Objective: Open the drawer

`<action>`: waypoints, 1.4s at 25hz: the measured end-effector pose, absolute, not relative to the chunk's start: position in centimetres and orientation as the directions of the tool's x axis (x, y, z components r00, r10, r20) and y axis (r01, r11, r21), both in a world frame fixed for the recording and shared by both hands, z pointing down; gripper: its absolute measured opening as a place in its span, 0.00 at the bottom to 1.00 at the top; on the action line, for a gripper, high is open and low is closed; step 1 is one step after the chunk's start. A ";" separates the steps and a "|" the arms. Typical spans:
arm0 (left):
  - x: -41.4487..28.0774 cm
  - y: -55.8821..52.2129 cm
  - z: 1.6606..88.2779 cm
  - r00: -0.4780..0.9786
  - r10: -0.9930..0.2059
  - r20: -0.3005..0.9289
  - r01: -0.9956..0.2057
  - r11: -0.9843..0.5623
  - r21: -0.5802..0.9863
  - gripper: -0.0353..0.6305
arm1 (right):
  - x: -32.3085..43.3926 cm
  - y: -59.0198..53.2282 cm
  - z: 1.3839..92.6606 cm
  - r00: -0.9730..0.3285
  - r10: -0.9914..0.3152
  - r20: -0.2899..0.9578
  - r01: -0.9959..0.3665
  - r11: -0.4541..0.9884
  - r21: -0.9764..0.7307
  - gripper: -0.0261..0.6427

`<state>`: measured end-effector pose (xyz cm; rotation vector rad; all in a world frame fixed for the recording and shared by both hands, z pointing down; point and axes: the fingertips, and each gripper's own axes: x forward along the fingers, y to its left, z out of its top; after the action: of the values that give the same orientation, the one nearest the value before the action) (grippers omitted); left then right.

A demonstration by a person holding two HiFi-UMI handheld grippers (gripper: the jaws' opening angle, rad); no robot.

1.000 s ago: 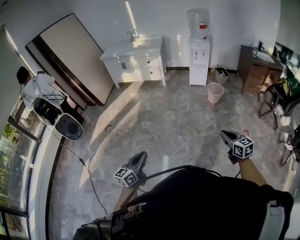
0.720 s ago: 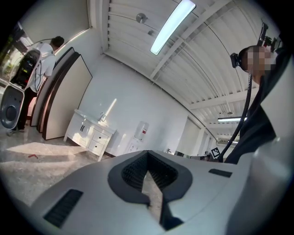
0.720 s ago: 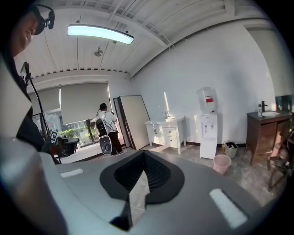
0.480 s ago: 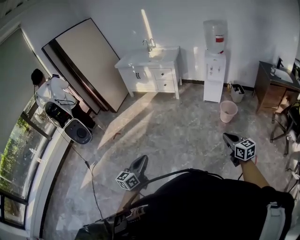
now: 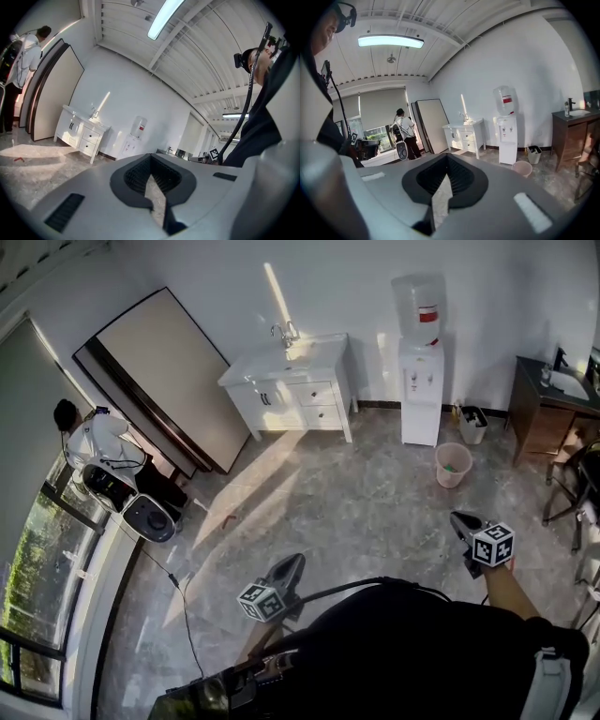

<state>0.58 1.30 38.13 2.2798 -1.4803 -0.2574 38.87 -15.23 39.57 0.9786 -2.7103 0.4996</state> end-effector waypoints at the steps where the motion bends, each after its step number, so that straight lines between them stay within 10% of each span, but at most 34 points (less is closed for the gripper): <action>1: 0.7 0.5 38.3 0.427 -0.901 0.069 -0.827 -0.359 0.433 0.05 | 39.1 -15.6 39.9 -0.752 -0.578 0.316 -0.653 0.717 -0.244 0.04; 35: -22.7 -27.9 41.1 0.603 -0.797 0.014 -0.706 -0.525 0.475 0.05 | 16.6 -35.5 37.9 -0.626 -0.701 0.341 -0.774 0.613 -0.161 0.04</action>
<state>-22.67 -27.94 41.13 2.3956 -1.1971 -0.2841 16.57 -35.46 37.86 1.2092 -2.5947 0.4311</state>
